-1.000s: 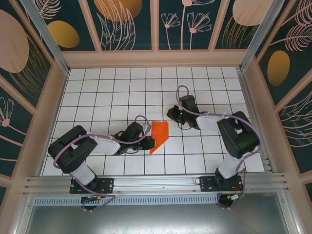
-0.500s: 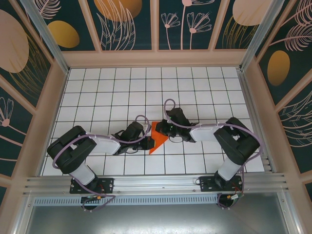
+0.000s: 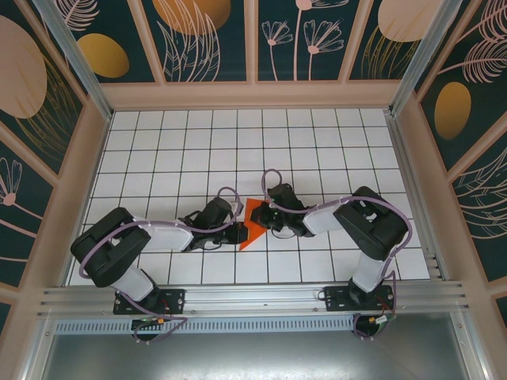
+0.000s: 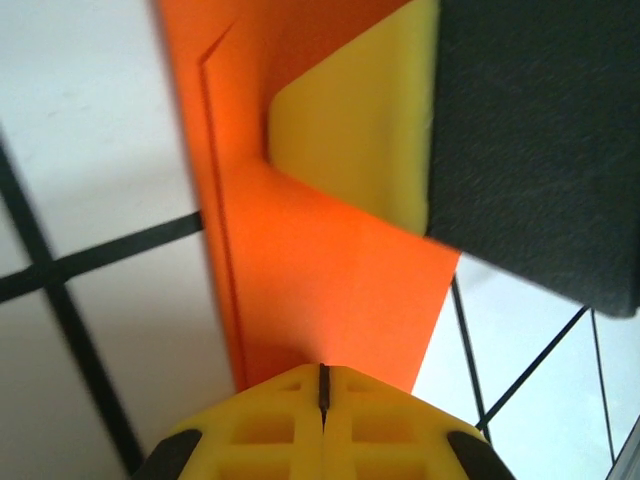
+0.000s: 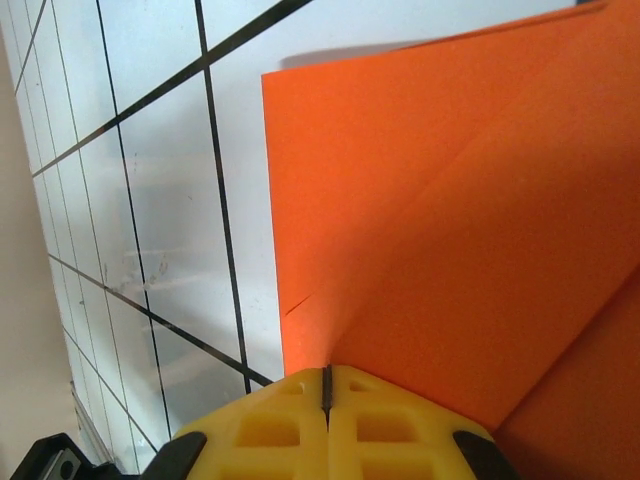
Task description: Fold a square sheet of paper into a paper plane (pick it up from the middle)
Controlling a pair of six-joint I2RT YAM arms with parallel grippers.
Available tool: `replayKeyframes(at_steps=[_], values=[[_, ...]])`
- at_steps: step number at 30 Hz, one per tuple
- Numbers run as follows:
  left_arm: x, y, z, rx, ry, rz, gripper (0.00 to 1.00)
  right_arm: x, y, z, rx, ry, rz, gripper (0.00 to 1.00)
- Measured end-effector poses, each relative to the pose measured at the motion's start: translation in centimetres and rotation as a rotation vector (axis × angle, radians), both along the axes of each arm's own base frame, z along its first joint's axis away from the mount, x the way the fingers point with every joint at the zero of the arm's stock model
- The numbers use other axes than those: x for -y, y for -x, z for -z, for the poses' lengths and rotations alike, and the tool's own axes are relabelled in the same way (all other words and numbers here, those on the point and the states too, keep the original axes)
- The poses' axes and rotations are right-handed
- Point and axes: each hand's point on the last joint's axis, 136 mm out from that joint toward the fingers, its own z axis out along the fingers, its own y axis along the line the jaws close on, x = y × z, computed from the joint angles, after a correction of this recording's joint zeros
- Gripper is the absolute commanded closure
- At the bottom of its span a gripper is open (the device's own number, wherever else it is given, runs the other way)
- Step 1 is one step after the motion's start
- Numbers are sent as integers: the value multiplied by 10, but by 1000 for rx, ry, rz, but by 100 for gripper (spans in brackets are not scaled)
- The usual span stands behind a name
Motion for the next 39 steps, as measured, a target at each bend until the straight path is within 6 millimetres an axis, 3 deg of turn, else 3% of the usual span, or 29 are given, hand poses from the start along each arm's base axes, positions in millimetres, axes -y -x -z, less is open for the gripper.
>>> replayKeyframes(at_steps=[6,12,15,25,39], values=[[-13,9,-14,-54,-48,-27,83,0,0,0,0,-3,13,94],[1,-4,-57,-38,61,-98,81,0,1,0,3,-5,16,94],[7,-7,-64,-59,112,-128,83,0,1,0,5,-7,17,94],[17,-1,-35,-206,159,-180,88,-1,0,0,4,-14,32,94],[11,5,-3,-266,124,-209,88,-1,-1,1,7,-18,37,94]])
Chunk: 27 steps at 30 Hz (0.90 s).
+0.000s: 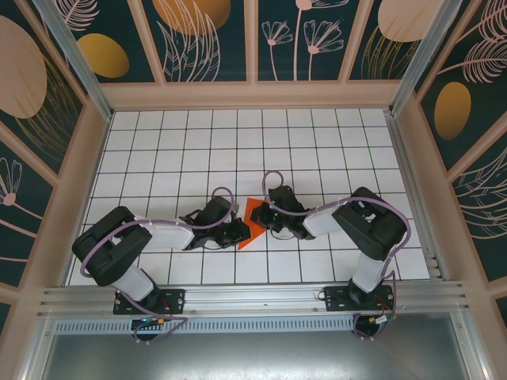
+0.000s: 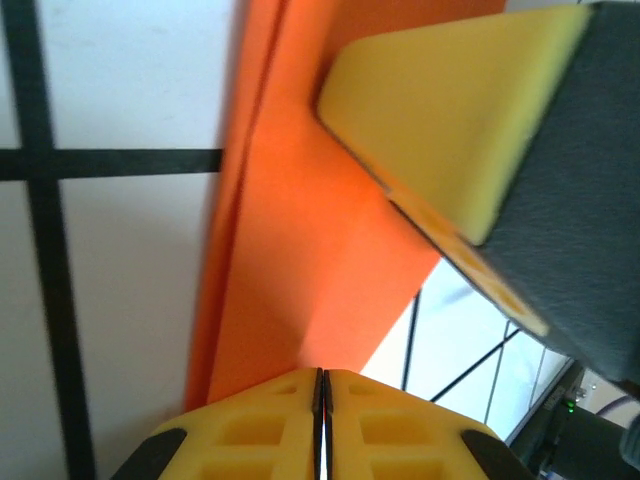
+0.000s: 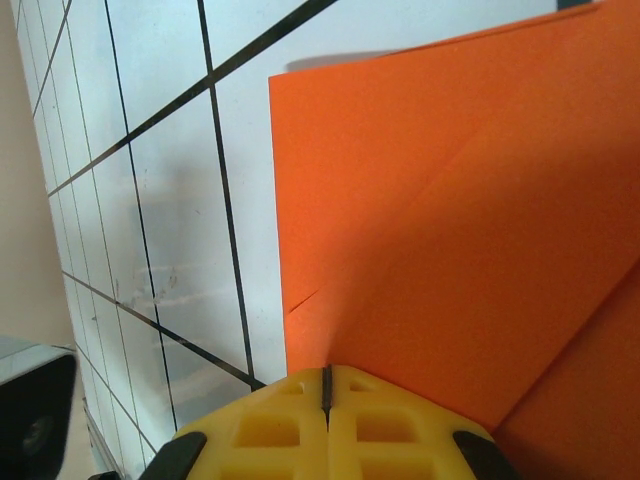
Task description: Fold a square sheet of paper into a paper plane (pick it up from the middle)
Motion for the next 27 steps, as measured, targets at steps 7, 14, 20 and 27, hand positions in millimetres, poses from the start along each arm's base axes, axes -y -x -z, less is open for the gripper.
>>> replayKeyframes(at_steps=[7,14,20,27], values=[[-2,3,3,22,40,-4,88,0,0,0,0,0,0,94],[-5,7,2,39,72,3,88,0,0,1,-1,1,0,94],[-7,10,3,50,40,45,91,0,0,1,0,0,0,94],[-8,12,5,67,-26,121,93,0,0,1,1,2,1,94]])
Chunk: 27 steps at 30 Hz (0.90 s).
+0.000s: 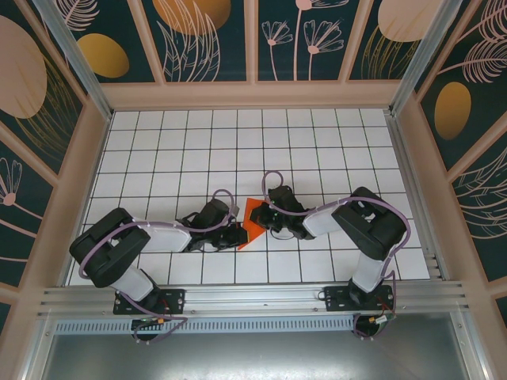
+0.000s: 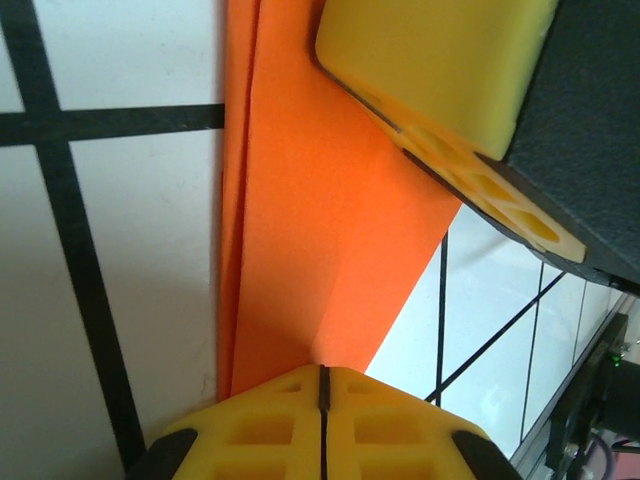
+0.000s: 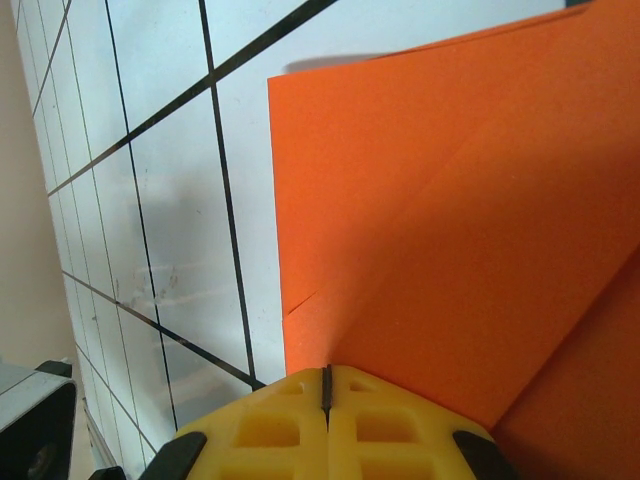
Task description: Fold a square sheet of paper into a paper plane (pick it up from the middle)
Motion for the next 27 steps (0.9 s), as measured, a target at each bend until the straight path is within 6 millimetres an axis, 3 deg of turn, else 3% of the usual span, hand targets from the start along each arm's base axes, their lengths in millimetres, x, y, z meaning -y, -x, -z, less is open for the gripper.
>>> replayKeyframes(at_steps=[27], values=[[-19,21,0,4,-36,61,95,-2,1,1,-1,2,-4,94]])
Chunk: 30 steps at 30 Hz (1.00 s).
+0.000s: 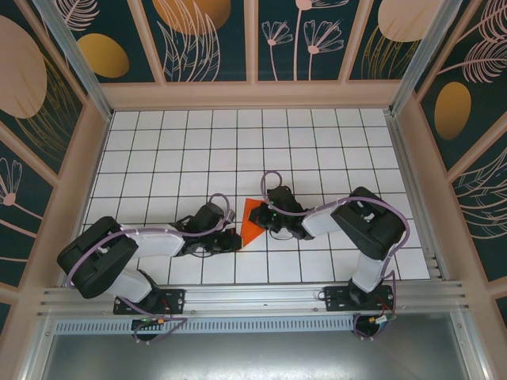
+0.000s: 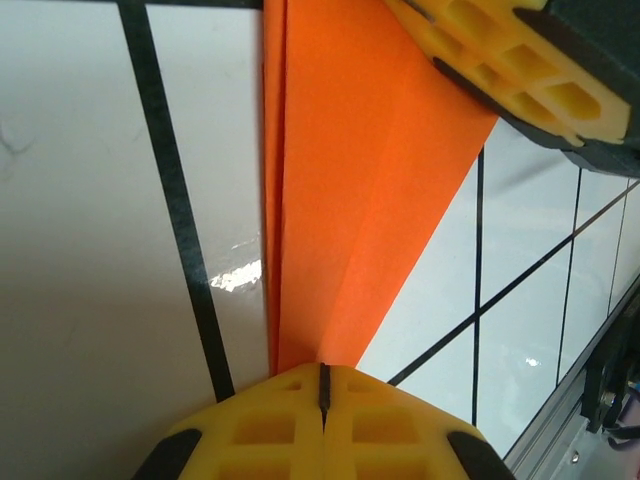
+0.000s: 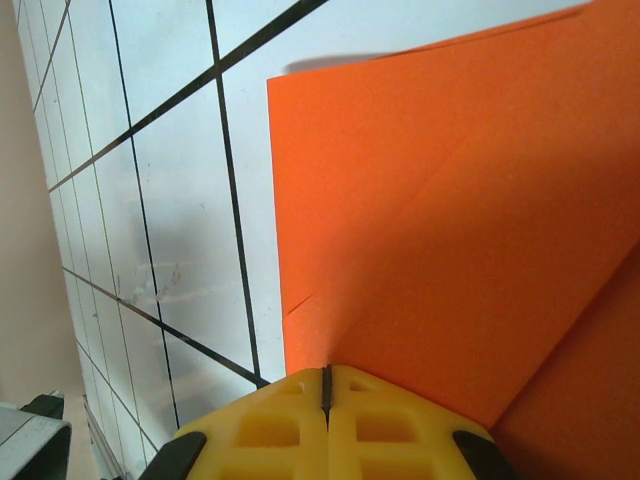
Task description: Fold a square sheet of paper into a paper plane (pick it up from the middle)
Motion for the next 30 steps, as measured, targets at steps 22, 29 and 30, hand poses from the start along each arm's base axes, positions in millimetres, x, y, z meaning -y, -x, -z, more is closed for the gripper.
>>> replayKeyframes(at_steps=[22,29,30], values=[[-28,18,-19,-54,-145,9,91,0,0,0,0,0,0,93],[3,-28,-47,61,-103,-31,90,0,0,0,0,-1,-1,94],[6,-31,-45,61,-101,-35,89,0,0,0,0,-1,0,93]])
